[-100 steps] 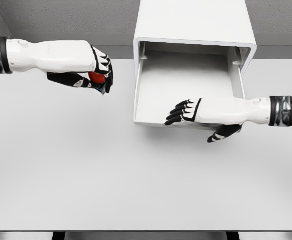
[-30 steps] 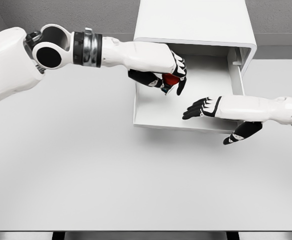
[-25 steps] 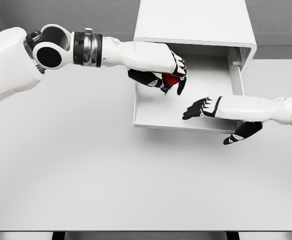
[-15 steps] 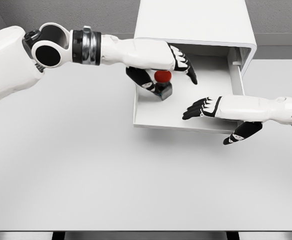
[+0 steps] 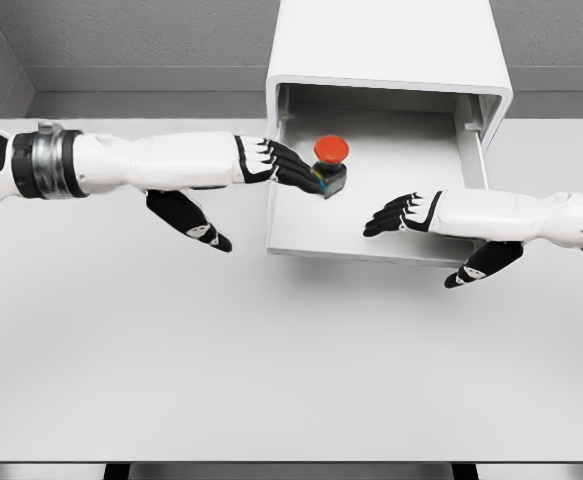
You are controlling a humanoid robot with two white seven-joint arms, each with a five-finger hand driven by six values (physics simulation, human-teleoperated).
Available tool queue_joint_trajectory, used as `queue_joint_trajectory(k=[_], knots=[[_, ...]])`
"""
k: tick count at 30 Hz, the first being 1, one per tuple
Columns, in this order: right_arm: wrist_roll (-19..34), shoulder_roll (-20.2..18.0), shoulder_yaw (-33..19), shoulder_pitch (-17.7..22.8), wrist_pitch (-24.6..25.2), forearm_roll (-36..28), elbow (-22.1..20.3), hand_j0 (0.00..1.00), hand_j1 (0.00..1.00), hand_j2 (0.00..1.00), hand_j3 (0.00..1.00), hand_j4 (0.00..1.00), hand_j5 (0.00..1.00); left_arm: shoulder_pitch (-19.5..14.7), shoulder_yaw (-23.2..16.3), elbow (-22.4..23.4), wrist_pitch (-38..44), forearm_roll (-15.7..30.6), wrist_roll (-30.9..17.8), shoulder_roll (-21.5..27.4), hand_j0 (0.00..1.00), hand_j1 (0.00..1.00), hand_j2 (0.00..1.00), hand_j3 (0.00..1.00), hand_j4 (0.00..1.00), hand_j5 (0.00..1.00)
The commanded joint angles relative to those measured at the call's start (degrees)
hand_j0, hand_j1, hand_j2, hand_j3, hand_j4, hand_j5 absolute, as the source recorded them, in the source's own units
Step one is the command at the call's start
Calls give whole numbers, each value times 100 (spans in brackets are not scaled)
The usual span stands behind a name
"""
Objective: Slide open multi-storey tabletop storage cabinets and put open load switch and slide close multi-storey tabletop storage cabinets
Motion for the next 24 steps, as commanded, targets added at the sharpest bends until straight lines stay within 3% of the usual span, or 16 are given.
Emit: queue_joint_trajectory(k=[1,2,3,8,20,24], knots=[[-2,58,45,0,-82,100,3,100,100,100,100,100,100,174,991,-120,5,371,-7,832,100,100,100,100,100,100],[-2,49,36,9,-82,100,3,100,100,100,100,100,100,701,1545,-120,5,371,-7,981,100,100,100,100,100,100],[-2,58,45,0,-82,100,3,100,100,100,100,100,100,1088,1818,-94,5,389,-24,1026,100,100,100,100,100,100],[-2,58,36,18,-82,108,3,100,100,100,100,100,100,2047,1880,108,5,555,-60,990,100,100,100,100,100,100],[-2,295,-174,-70,-82,135,240,100,100,100,100,100,100,2679,2047,196,5,520,-68,902,100,100,100,100,100,100],[-2,304,-201,-70,-82,144,240,100,100,100,100,100,100,3189,2724,205,5,485,-68,815,100,100,100,100,100,100]])
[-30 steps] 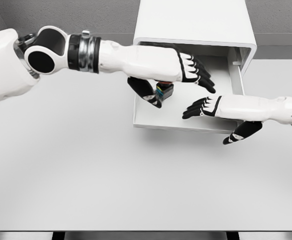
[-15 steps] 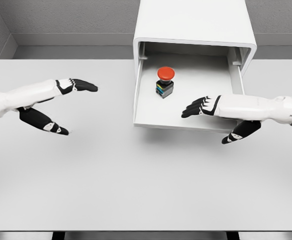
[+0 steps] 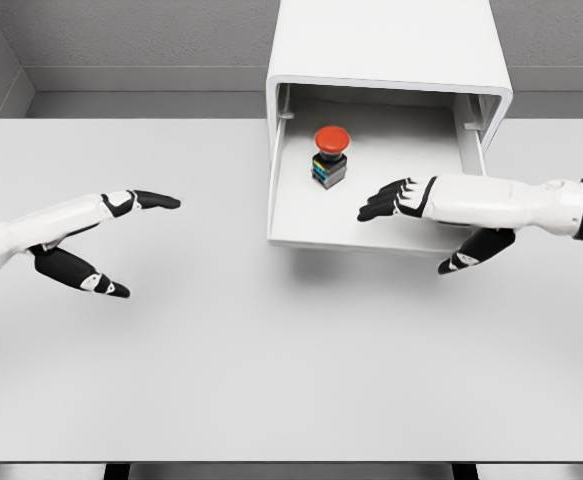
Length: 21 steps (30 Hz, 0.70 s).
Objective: Slide open multi-storey tabletop storage cabinets and put open load switch and slide close multi-storey tabletop storage cabinets
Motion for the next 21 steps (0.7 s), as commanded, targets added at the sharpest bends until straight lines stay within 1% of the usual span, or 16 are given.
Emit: queue_joint_trajectory(k=[1,4,7,9,10,12,14,16,17,21], knots=[[-3,6,-30,0,16,-40,10,100,100,100,100,100,100,0,267,6,13,37,3,-23,100,100,100,100,100,100],[-3,23,-22,0,16,-40,10,98,98,98,98,98,98,0,267,6,13,28,3,-31,100,100,100,100,100,100],[-3,120,-22,0,16,-40,10,91,91,91,91,91,91,9,267,6,13,11,-6,-119,100,100,100,100,100,100],[-3,138,-22,0,16,-48,10,91,91,91,91,91,91,0,267,6,13,2,-50,-128,100,100,100,100,100,100],[-3,208,-22,0,16,-40,19,91,91,91,91,91,91,0,267,6,13,2,-59,-137,100,100,100,100,100,100],[-3,226,-30,0,16,-31,28,91,91,91,91,91,91,0,276,102,13,2,-77,-154,100,100,100,100,100,100],[-3,296,-48,-44,16,-22,186,91,91,91,91,91,91,-9,276,164,13,2,-77,-207,100,100,100,100,100,100],[-3,313,-92,-53,16,-13,203,91,91,91,91,91,91,-9,276,164,13,2,-77,-295,100,100,100,100,100,100],[-3,357,-92,-79,16,-5,291,91,91,91,91,91,91,-9,276,155,13,2,-77,-339,100,100,100,100,100,100],[-3,524,-92,-132,16,127,458,91,91,91,91,91,91,0,267,164,13,2,-85,-321,100,100,100,100,100,100]])
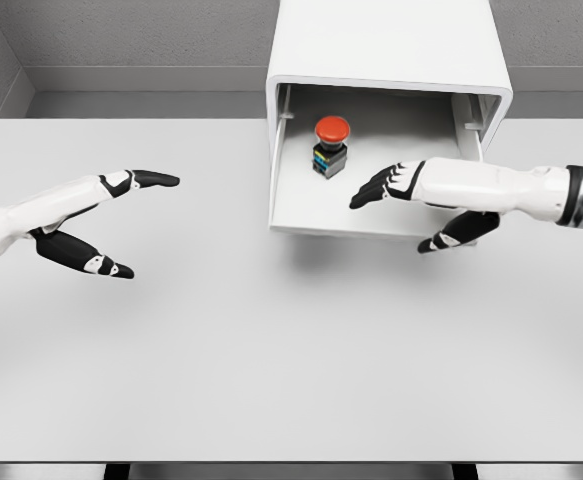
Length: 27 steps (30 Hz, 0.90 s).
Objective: Slide open multi-storey tabletop storage cabinets and put open load switch and slide close multi-storey tabletop storage cabinets
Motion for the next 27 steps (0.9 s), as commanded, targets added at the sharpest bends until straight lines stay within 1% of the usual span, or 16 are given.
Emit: queue_joint_trajectory(k=[1,5,9,11,15,17,20,22,27], knots=[[-4,72,-9,0,16,7,106,91,91,91,91,91,91,0,6,5,11,47,-2,-4,100,100,100,100,100,100],[-4,116,-9,-44,16,7,194,91,91,91,91,91,91,9,6,5,11,47,-2,13,100,100,100,100,100,100],[-4,336,-53,-123,16,15,493,91,91,91,91,91,91,9,6,5,11,47,-55,4,100,100,100,100,100,100],[-4,442,-61,-185,16,138,598,91,91,91,91,91,91,0,6,5,11,47,-55,-4,100,100,100,100,100,100],[-4,450,-61,-264,16,147,695,91,91,91,91,91,91,0,6,5,11,47,-64,-4,100,100,100,100,100,100],[-4,547,-61,-290,16,156,809,91,91,91,91,91,91,0,6,14,11,47,-64,-4,100,100,100,100,100,100],[-4,565,-61,-352,16,165,906,91,91,91,91,91,91,0,6,5,11,47,-64,-4,100,100,100,100,100,100],[-4,723,-61,-369,16,217,950,91,91,91,91,91,91,0,6,5,11,47,-64,-4,100,100,100,100,100,100],[-4,846,-61,-483,16,262,1248,91,91,91,91,91,91,-9,6,5,11,47,-64,-13,100,100,100,100,100,100]])
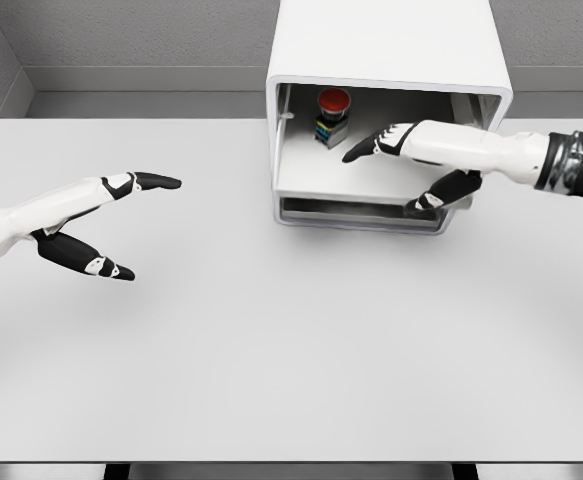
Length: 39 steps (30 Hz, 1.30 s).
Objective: Slide open multi-storey tabletop storage cabinets and put open load switch and slide close multi-storey tabletop storage cabinets
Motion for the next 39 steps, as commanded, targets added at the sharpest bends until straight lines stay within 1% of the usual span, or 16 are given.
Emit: queue_joint_trajectory(k=[1,8,10,12,15,23,24,25,27,29,30,32,34,36,38,39], knots=[[-3,75,-4,0,16,-22,164,91,91,91,91,91,91,0,3,-2,11,38,2,4,100,100,100,100,100,100],[-3,268,-4,-158,16,57,507,91,91,91,91,91,91,0,3,33,11,38,2,4,100,100,100,100,100,100],[-3,294,-4,-246,16,65,709,91,91,91,91,91,91,-9,3,42,11,38,2,4,100,100,100,100,100,100],[-3,505,-4,-316,16,215,920,91,91,91,91,91,91,-9,3,50,11,38,2,4,100,100,100,100,100,100],[-3,576,-4,-413,16,224,1113,91,91,91,91,91,91,-35,64,244,11,3,-7,-5,100,100,100,100,100,100],[-3,637,-30,-562,16,215,1140,91,91,91,91,91,91,-9,126,244,11,-32,-7,-13,100,100,100,100,100,100],[-3,628,-30,-554,16,206,1087,90,90,90,90,90,90,-9,134,235,11,-138,2,-22,100,100,100,100,100,100],[-3,567,-144,-510,16,180,807,89,89,89,89,89,89,-18,143,235,11,-182,2,-128,100,100,100,100,100,100],[-3,198,-566,-211,16,118,-107,89,89,89,89,89,89,-18,143,235,11,-191,2,-128,100,100,100,100,100,100],[-3,-145,-566,-79,16,-101,-907,89,89,89,89,89,89,-9,161,244,11,-191,2,-119,100,100,100,100,100,100],[-3,-268,-566,9,16,-207,-1189,88,88,88,88,88,88,18,248,244,11,-191,-7,-110,100,100,100,100,100,100],[-3,-742,-505,44,16,-532,-1505,88,88,88,88,88,88,18,249,244,11,-199,-7,-110,100,100,100,100,100,100],[-3,-979,-417,220,16,-567,-1681,86,86,86,86,86,86,18,249,244,11,-199,-7,-110,100,100,100,100,100,100],[-3,-1410,-83,272,16,-945,-1717,79,79,79,79,79,79,18,249,253,11,-199,-7,-110,100,100,100,100,100,100],[-3,-1735,277,272,16,-972,-1734,77,77,77,77,77,77,18,249,270,11,-199,-7,-110,100,100,100,100,100,100],[-3,-2008,515,281,16,-1051,-1725,77,77,77,77,77,77,18,249,297,11,-199,-7,-110,100,100,100,100,100,100]])
